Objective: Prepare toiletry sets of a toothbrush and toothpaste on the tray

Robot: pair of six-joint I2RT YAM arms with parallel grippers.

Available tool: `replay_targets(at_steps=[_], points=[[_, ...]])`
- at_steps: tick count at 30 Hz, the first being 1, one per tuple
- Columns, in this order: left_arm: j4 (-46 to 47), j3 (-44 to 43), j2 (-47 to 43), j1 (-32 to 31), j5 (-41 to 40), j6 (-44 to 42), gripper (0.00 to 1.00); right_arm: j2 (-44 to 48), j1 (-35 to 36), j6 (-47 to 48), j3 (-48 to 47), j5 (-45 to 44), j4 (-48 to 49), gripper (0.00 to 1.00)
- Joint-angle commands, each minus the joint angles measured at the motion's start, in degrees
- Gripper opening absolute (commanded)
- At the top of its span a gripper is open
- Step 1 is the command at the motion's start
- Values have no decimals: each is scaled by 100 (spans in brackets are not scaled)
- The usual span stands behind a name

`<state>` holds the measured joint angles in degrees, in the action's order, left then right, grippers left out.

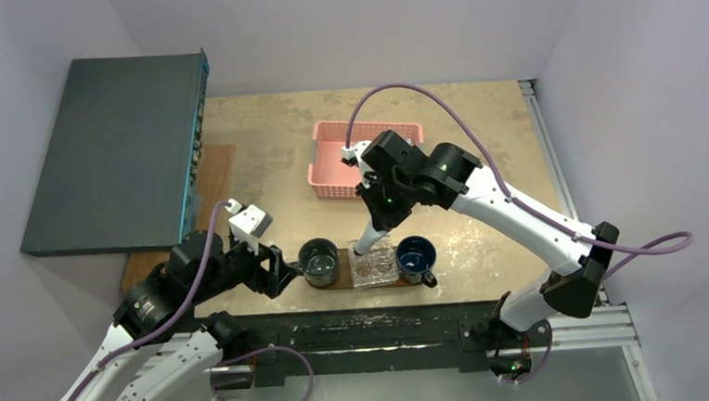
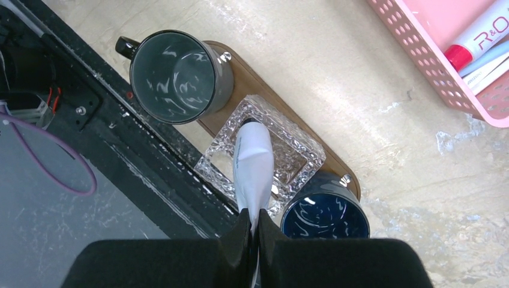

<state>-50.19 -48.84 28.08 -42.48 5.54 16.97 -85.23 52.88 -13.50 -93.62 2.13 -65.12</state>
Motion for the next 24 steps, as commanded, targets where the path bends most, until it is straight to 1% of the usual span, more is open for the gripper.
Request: replay_targets(at_steps=[1,7,24], points=[[287,49,-4,20,52,34,73,-4,33,-99,6,-202,254,0],[297,57,21,12,35,34,74,-110,81,-155,146,-275,359,0],[297,45,145,20,44,8,74,-462,322,-218,109,-529,485,0]])
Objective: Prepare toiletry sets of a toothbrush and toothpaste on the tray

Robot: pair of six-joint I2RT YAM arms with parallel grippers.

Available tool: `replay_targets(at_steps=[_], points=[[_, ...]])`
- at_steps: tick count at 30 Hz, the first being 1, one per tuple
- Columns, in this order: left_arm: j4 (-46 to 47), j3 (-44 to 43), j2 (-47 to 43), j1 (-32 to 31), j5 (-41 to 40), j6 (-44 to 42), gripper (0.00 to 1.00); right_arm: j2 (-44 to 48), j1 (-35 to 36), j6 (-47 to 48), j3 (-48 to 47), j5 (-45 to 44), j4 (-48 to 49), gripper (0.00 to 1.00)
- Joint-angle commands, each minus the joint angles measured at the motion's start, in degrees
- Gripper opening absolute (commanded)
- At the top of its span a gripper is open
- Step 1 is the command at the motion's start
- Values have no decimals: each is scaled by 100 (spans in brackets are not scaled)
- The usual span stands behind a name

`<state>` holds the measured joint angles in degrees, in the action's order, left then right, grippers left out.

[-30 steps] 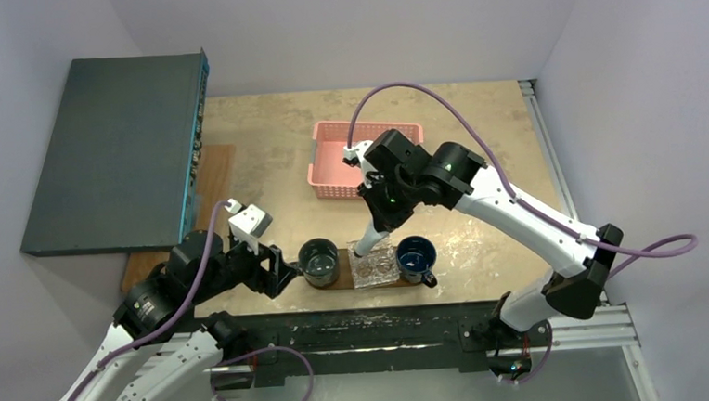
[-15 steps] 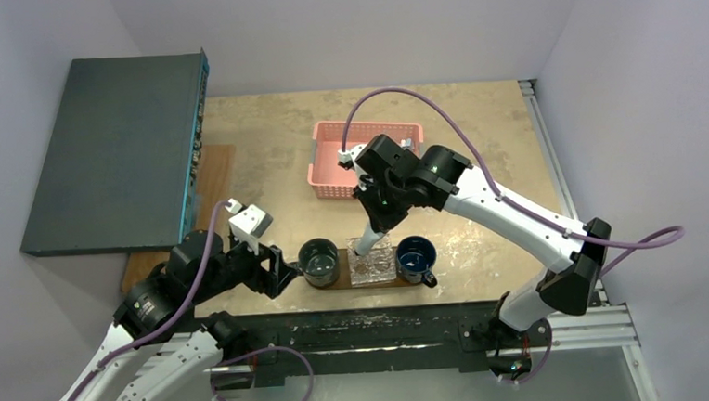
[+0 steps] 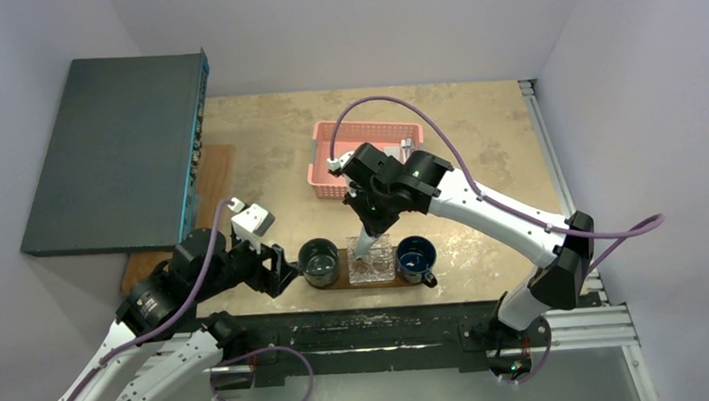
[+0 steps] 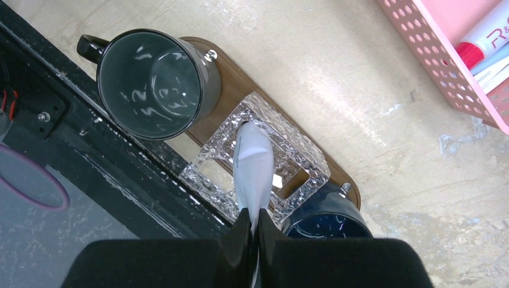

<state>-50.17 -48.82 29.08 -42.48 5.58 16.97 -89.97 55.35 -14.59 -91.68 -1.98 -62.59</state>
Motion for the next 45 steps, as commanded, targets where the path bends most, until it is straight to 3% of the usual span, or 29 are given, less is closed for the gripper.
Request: replay_targets(at_steps=[1,45], points=[[289,40,47,15,39,8,74,-2,88,-125,-95,-126,237,0],[284,34,54,20,48,8,74,-803,572,-264,-770,-1000,-351,0]])
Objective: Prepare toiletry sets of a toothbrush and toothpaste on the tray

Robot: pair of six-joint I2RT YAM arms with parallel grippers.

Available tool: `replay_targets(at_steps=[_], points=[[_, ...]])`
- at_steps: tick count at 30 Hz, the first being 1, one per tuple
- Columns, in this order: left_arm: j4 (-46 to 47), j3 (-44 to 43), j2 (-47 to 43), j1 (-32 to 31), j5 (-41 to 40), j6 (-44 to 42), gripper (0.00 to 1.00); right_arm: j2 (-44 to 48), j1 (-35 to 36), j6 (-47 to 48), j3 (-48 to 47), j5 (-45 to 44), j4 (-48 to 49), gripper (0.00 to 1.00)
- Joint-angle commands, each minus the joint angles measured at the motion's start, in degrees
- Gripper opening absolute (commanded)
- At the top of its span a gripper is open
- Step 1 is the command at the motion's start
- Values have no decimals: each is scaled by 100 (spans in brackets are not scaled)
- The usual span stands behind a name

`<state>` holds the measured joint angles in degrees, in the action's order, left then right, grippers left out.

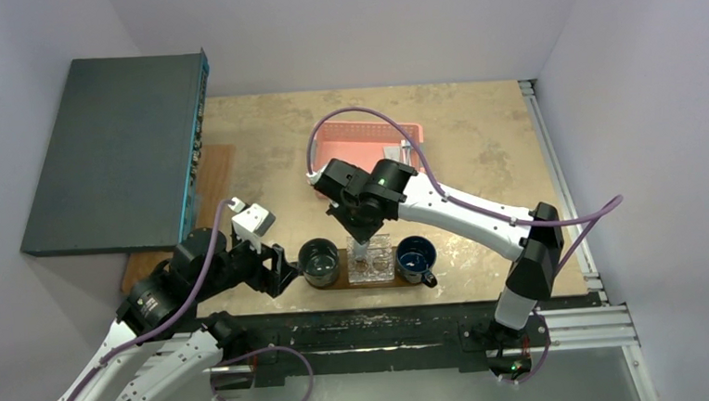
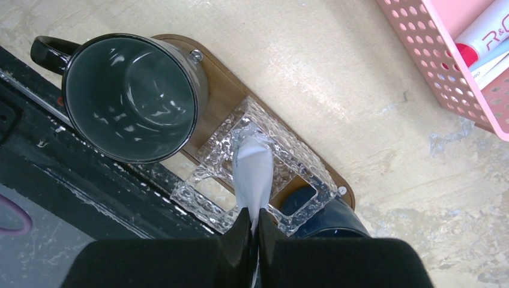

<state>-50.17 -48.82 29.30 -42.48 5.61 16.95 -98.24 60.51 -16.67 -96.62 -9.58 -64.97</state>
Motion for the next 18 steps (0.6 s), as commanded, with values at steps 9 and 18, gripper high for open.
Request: replay_targets(at_steps=[9,18], points=[[283,39,53,20,54,-4,74,-90,145,-47,-396,-340,-183,16],[284,38,89,17,63,-5,74,0,154,-96,-596,-374,-97,35]])
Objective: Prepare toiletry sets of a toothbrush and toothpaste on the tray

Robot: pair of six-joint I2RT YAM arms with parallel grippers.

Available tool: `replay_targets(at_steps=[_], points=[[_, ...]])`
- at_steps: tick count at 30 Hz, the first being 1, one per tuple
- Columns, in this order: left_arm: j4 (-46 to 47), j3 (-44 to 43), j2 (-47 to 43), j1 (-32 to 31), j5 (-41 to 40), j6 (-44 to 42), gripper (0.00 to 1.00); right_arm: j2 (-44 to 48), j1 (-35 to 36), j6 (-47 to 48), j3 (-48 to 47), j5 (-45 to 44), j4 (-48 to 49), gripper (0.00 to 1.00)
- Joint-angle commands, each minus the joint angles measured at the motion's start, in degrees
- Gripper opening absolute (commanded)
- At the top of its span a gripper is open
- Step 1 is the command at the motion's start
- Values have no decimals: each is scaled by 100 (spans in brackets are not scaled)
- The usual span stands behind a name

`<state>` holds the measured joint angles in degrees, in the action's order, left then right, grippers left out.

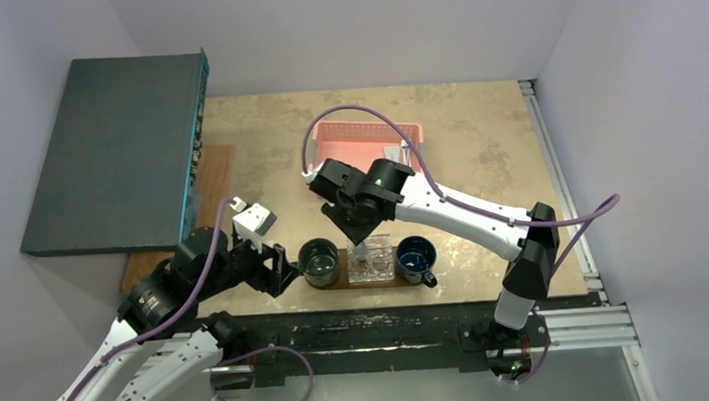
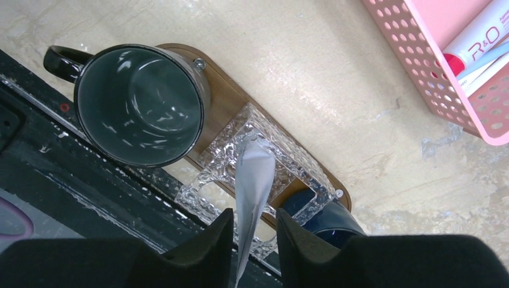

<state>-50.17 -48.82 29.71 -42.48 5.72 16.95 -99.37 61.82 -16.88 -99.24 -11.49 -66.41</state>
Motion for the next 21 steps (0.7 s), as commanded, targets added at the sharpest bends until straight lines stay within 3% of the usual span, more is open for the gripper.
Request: replay_targets(at_steps=[1,13,21], points=[[284,34,51,14,52,-14,74,133,23,-85,-362,-205,56,35],[271,31,96,20,45,-15,74,293,-73,-199,-742,-669,458,47],[261,38,71,20,-18,0,74,322,-646,-91,-803,-859,839,52]])
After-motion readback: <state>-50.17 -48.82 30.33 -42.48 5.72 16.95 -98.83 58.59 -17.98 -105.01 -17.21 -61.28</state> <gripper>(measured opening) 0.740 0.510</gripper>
